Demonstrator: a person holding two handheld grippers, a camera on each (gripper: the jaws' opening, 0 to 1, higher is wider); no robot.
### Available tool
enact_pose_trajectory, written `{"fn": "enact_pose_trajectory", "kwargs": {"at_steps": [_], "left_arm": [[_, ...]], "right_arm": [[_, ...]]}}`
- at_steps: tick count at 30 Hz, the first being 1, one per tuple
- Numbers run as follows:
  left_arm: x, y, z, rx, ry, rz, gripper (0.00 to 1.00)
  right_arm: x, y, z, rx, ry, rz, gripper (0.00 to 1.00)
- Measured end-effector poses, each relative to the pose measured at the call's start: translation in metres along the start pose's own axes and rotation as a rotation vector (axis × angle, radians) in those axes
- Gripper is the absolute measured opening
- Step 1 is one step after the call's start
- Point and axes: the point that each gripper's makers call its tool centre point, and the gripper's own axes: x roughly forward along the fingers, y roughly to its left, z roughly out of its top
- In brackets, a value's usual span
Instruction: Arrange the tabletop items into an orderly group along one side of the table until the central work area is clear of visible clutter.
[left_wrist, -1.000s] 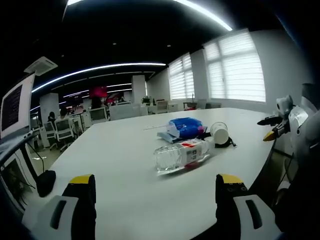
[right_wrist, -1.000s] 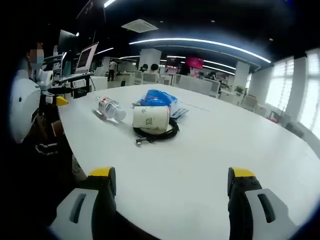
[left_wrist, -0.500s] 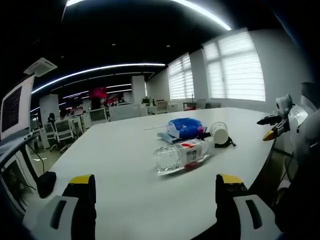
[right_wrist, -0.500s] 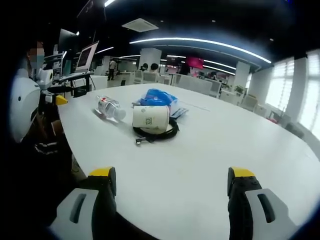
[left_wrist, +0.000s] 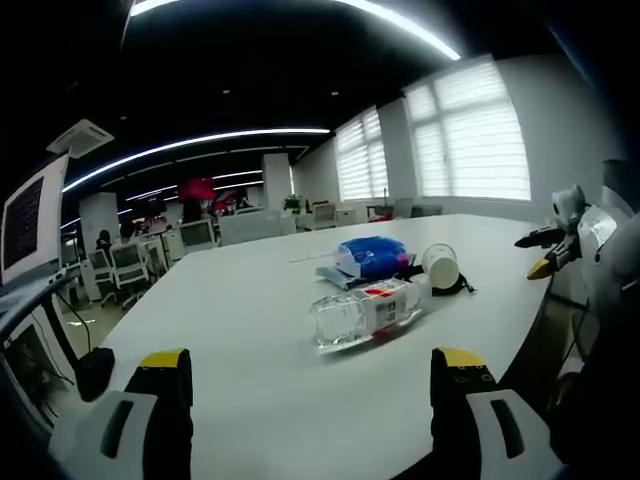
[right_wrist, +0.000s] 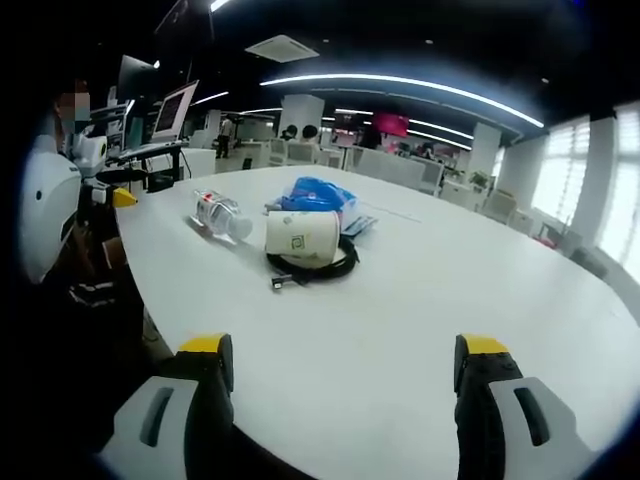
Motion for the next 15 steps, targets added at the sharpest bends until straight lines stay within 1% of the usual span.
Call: {"fn": "enact_pose_trajectory", "kwargs": {"at_steps": [6, 15], "left_arm": [[0.0014, -0.0011, 0.0023, 0.027, 0.001, 0.003, 0.99], [0.0008, 0.0003, 0.0041, 0.036, -0.005, 0.010, 0.99]], "right_arm": [[0.0005, 0.0004, -0.0005, -0.010, 0.009, -0.004, 0.88], [0.0003, 0.0001, -0.0010, -0.007, 0.009, -0.005, 0.88]]}}
